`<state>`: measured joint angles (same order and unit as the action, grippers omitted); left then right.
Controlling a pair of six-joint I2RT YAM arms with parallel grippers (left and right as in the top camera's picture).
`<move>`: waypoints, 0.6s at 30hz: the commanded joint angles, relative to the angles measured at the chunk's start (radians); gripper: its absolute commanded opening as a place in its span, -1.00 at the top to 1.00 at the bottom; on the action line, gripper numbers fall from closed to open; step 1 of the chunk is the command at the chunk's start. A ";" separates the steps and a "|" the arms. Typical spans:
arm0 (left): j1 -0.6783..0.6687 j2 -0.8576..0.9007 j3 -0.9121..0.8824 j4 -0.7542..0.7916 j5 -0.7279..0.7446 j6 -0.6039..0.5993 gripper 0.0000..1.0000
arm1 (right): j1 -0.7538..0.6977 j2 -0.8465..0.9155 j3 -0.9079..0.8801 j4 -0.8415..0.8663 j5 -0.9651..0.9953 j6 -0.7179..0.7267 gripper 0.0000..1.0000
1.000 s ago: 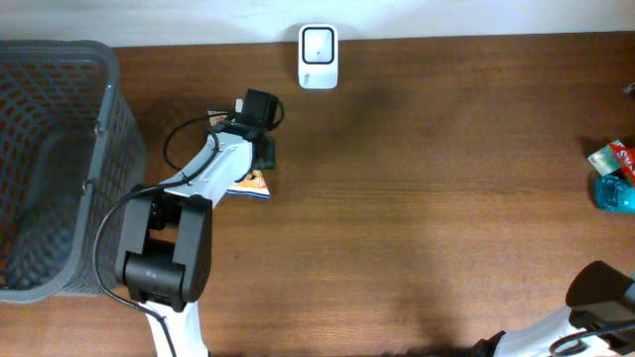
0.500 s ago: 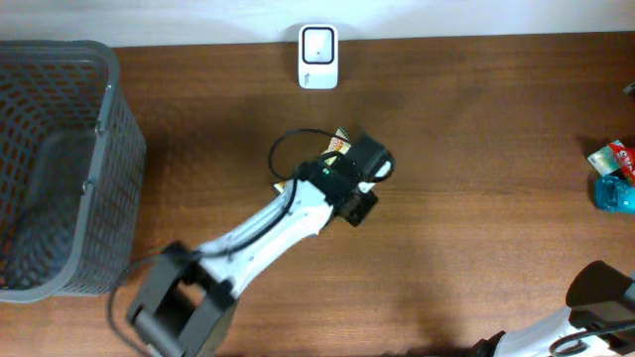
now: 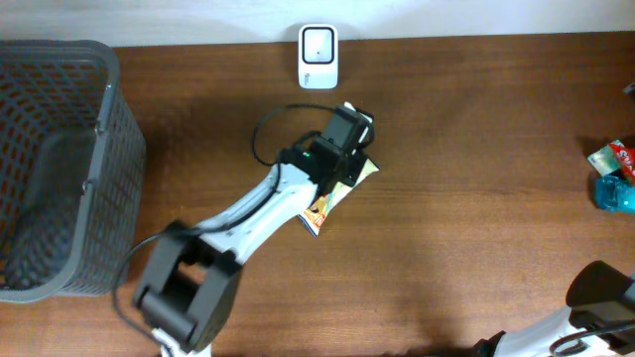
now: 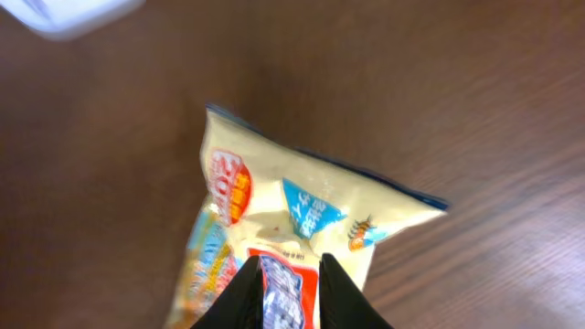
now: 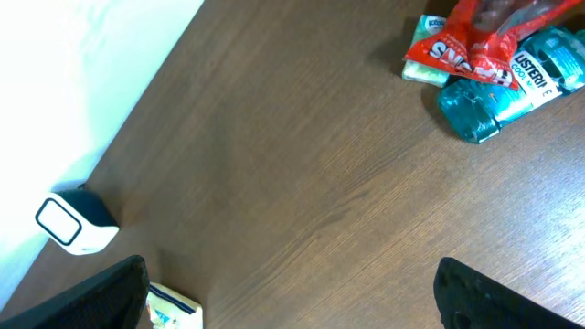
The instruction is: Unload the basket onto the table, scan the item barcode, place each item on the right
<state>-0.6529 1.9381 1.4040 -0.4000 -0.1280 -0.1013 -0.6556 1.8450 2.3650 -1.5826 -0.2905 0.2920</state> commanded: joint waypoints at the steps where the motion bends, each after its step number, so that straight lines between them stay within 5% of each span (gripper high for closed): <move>1: 0.005 0.085 -0.006 0.019 0.029 -0.085 0.43 | 0.002 0.003 -0.005 0.000 -0.009 0.005 -0.97; 2: 0.005 0.100 -0.006 0.020 0.063 -0.085 0.01 | 0.002 0.004 -0.005 0.000 -0.009 0.005 -0.97; 3: 0.005 0.109 -0.006 0.015 0.111 -0.084 -0.61 | 0.002 0.004 -0.005 0.000 -0.009 0.005 -0.97; 4: 0.005 0.109 -0.006 0.012 0.127 -0.084 -0.80 | 0.002 0.004 -0.005 0.000 -0.009 0.005 -0.97; 5: 0.005 0.109 -0.006 0.012 0.140 -0.064 -0.79 | 0.002 0.004 -0.005 0.000 -0.009 0.005 -0.97; 8: 0.005 0.109 -0.006 -0.024 0.187 -0.006 -0.67 | 0.002 0.004 -0.005 0.000 -0.009 0.005 -0.97; 15: 0.005 0.109 -0.010 -0.085 0.224 0.040 0.62 | 0.002 0.004 -0.005 0.000 -0.009 0.005 -0.97; 18: -0.005 0.109 -0.009 -0.092 0.446 0.115 0.83 | 0.002 0.004 -0.005 0.000 -0.009 0.005 -0.97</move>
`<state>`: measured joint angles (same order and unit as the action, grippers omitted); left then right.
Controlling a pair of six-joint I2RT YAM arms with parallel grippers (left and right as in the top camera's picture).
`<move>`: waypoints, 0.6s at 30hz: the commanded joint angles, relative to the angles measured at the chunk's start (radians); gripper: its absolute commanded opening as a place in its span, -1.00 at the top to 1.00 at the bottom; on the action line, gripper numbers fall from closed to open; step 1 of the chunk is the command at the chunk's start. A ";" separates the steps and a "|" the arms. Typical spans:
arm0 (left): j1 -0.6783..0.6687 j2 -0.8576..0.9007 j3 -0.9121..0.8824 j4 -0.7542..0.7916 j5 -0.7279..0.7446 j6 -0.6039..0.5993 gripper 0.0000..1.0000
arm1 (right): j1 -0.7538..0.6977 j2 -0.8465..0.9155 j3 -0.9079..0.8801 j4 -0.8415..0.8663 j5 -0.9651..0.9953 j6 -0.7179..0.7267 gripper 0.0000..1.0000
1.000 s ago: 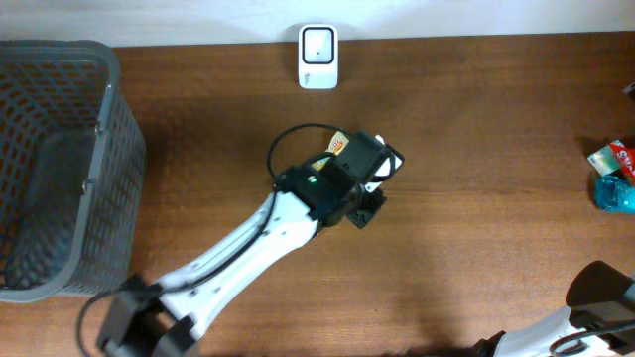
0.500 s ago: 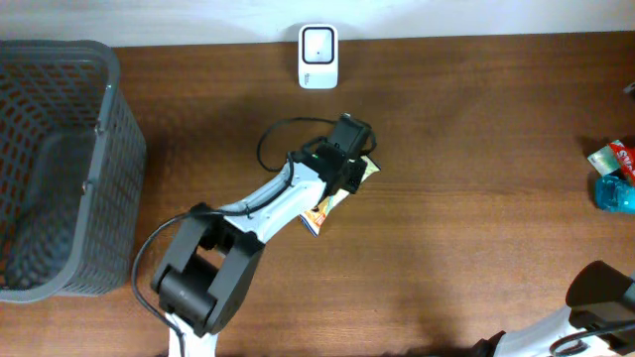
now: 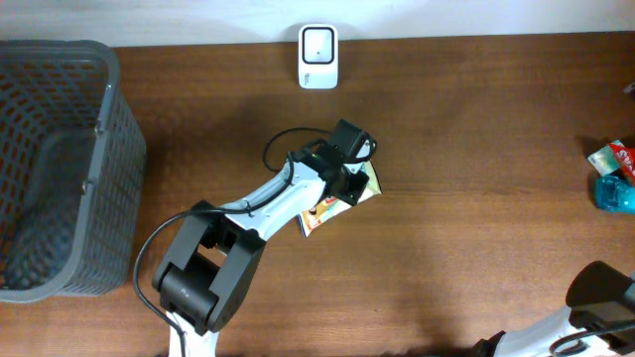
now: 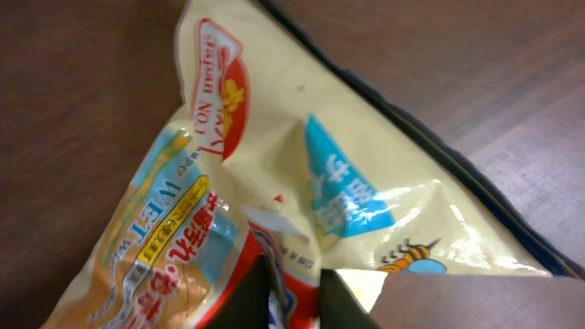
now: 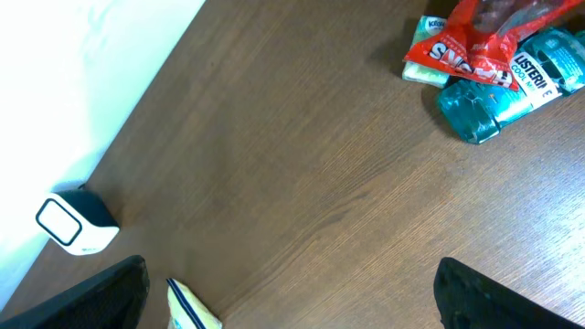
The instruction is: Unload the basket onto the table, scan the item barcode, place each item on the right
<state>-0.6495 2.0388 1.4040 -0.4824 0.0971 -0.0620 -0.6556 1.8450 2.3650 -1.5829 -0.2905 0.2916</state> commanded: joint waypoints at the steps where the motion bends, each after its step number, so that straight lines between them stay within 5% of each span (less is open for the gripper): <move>1: -0.018 0.009 -0.008 -0.003 0.286 0.076 0.86 | 0.002 0.004 -0.005 0.000 -0.009 0.005 -0.97; 4: -0.051 0.008 0.010 0.002 0.383 0.075 0.82 | 0.002 0.004 -0.005 0.000 -0.009 0.005 -0.97; 11: -0.054 0.008 0.147 -0.109 0.412 0.075 0.12 | 0.002 0.004 -0.005 0.000 -0.009 0.005 -0.97; 18: 0.061 0.003 0.538 -0.606 0.409 0.075 0.29 | 0.002 0.004 -0.005 0.001 -0.009 0.005 -0.97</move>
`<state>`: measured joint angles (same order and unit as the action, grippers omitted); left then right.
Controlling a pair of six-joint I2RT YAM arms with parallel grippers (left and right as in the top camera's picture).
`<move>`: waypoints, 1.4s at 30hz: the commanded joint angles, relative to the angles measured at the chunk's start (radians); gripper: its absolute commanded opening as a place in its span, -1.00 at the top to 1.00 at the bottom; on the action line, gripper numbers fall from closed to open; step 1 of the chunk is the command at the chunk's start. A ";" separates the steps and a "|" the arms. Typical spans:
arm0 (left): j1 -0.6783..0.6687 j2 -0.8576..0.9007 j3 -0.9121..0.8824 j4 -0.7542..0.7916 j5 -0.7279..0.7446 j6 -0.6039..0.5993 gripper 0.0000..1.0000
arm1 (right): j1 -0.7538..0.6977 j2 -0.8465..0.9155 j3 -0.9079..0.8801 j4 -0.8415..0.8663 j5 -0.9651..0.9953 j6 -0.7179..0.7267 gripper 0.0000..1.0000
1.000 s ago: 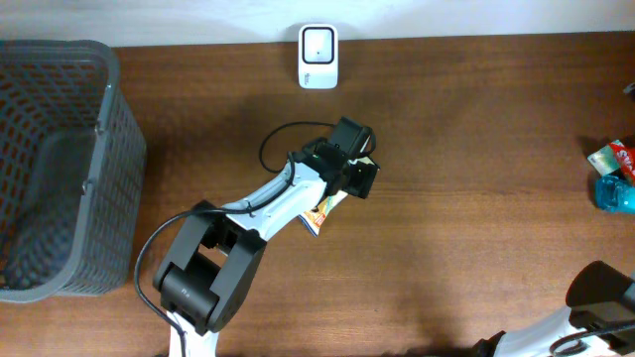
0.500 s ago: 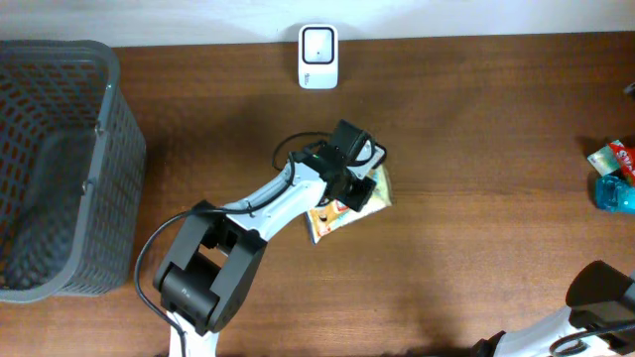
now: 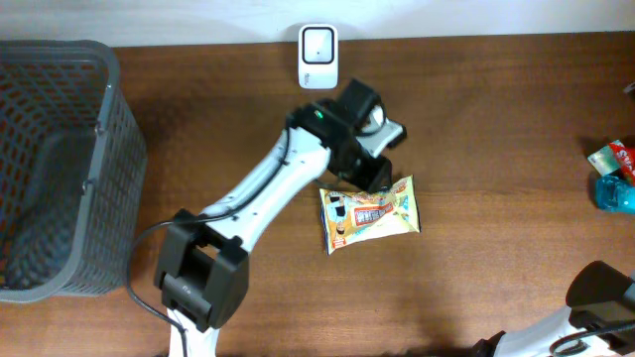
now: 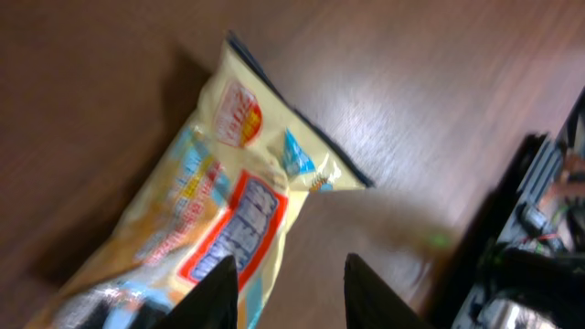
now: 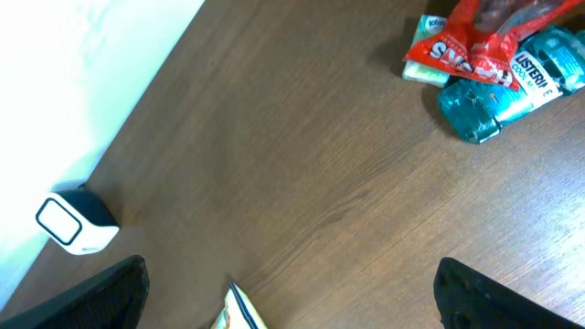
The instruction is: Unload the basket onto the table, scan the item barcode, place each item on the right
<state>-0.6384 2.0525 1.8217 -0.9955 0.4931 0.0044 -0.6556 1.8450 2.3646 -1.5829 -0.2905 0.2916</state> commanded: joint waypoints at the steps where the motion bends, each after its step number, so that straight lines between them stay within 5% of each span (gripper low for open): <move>1: 0.068 -0.013 0.163 -0.165 0.002 0.015 0.29 | 0.002 0.004 -0.004 0.001 -0.009 0.005 -0.97; 6: 0.092 -0.043 0.217 -0.364 -0.187 0.023 0.19 | 0.002 0.004 -0.004 0.001 -0.009 0.005 -0.97; 12: 0.140 -0.124 0.217 -0.452 -0.188 0.011 -0.10 | 0.002 0.004 -0.004 0.000 -0.009 0.005 -0.97; 14: 0.139 -0.123 0.204 -0.461 -0.187 0.011 -0.52 | 0.002 0.004 -0.004 0.001 -0.009 0.005 -0.97; 15: 0.139 -0.123 0.192 -0.461 -0.187 0.011 -0.89 | 0.002 0.004 -0.004 0.001 -0.009 0.005 -0.97; 16: 0.139 -0.123 0.173 -0.457 -0.187 0.011 -1.00 | 0.002 0.004 -0.004 0.001 -0.009 0.005 -0.97; 25: 0.137 -0.121 -0.060 -0.201 -0.196 -0.102 -0.99 | 0.002 0.004 -0.004 0.001 -0.009 0.005 -0.97; 30: 0.109 -0.119 -0.186 -0.148 -0.168 -0.102 -0.10 | 0.002 0.004 -0.004 0.001 -0.013 0.005 -0.97; 31: 0.101 -0.119 -0.204 -0.129 -0.168 -0.107 0.24 | 0.002 0.004 -0.004 0.001 -0.013 0.005 -0.97; 33: 0.095 -0.117 -0.218 -0.107 -0.168 -0.124 0.60 | 0.002 0.004 -0.004 0.000 -0.057 0.013 -0.97; 37: 0.086 -0.090 -0.218 -0.067 -0.168 -0.154 0.89 | 0.087 0.013 -0.011 -0.116 -0.250 -0.226 -0.97; 39: 0.082 -0.070 -0.218 -0.067 -0.167 -0.192 1.00 | 0.208 0.006 -0.100 -0.116 -0.190 -0.337 -0.43; 42: 0.076 -0.048 -0.218 -0.066 -0.167 -0.192 1.00 | 0.400 0.008 -0.340 -0.092 -0.127 -0.337 0.67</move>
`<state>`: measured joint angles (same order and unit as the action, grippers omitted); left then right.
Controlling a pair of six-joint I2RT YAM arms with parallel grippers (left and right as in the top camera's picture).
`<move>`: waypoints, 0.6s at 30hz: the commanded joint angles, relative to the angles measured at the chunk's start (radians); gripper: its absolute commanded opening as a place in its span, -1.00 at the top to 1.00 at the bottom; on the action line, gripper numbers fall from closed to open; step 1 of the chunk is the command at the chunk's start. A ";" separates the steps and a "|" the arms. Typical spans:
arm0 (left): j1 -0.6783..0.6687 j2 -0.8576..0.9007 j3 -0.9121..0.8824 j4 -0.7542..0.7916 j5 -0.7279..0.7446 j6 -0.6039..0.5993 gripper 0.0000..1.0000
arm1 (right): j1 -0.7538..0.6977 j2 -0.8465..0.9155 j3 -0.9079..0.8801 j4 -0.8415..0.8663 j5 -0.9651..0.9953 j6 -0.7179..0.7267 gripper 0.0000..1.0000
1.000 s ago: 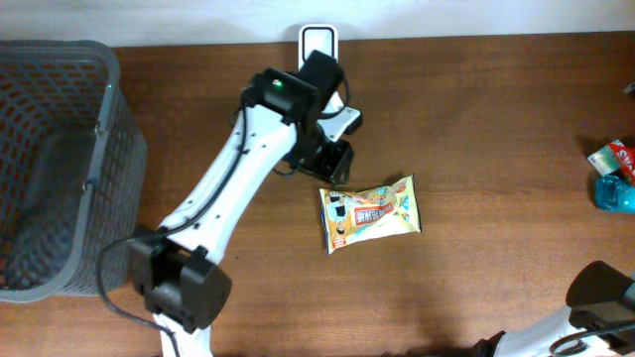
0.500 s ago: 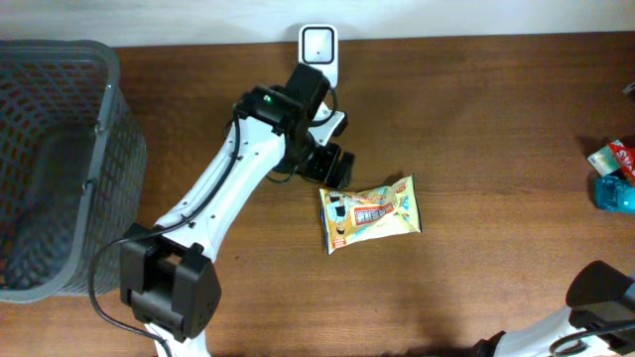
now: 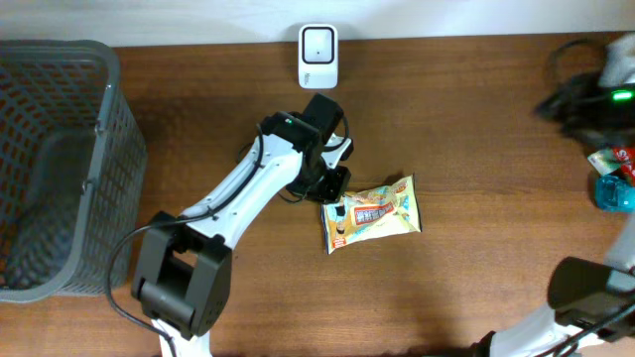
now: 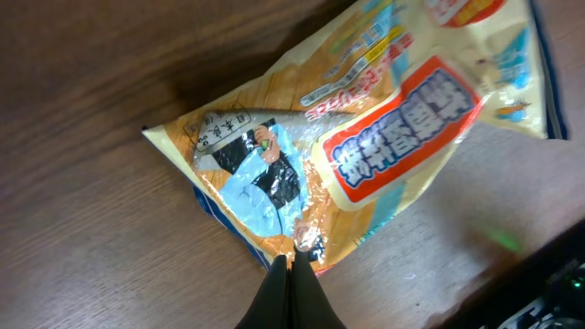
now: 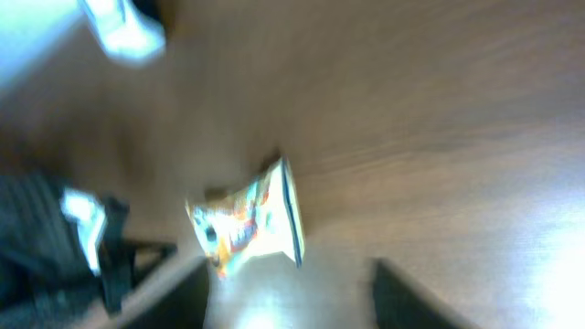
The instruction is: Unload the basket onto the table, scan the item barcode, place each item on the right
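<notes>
The snack bag lies flat on the brown table, printed side up, right of centre. My left gripper is at the bag's left edge. In the left wrist view its fingers are pressed together, with the tips pinched on the rim of the bag. The white scanner stands at the far edge, behind the left arm. My right arm is blurred at the upper right. Its wrist view is smeared: the gripper stands open above the table, far from the bag.
A grey mesh basket fills the left side of the table. A red packet and a teal bottle lie at the right edge, below the right arm. The left arm's cable loops near the scanner.
My left gripper was open over the bag and now is shut at the bag's left edge. The right arm has come into the overhead view at the upper right. The bag lies where it was.
At first my left gripper was shut on the bag below the scanner. It still held the bag a moment later, at a changed angle. Then the bag lay flat further right with the gripper open above it. Now the gripper is shut on the bag's left edge.
</notes>
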<state>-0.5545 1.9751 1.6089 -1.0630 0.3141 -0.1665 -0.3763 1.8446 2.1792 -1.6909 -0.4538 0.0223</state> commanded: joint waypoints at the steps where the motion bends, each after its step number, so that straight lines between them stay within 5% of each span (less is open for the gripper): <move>1: -0.014 0.038 -0.005 0.004 0.012 -0.025 1.00 | 0.186 0.008 -0.257 0.064 0.034 -0.067 0.92; 6: -0.026 0.105 -0.005 0.032 0.012 -0.069 1.00 | 0.415 0.010 -0.649 0.374 -0.017 -0.022 0.91; 12: -0.032 0.194 -0.005 0.063 0.002 -0.099 1.00 | 0.495 0.010 -0.924 0.709 -0.084 0.119 0.92; 18: -0.031 0.253 -0.005 0.063 -0.206 -0.100 1.00 | 0.493 0.010 -1.049 0.826 0.195 0.214 0.92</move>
<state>-0.5827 2.1677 1.6100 -0.9977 0.2855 -0.2554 0.1116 1.8633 1.1614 -0.8436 -0.4671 0.1707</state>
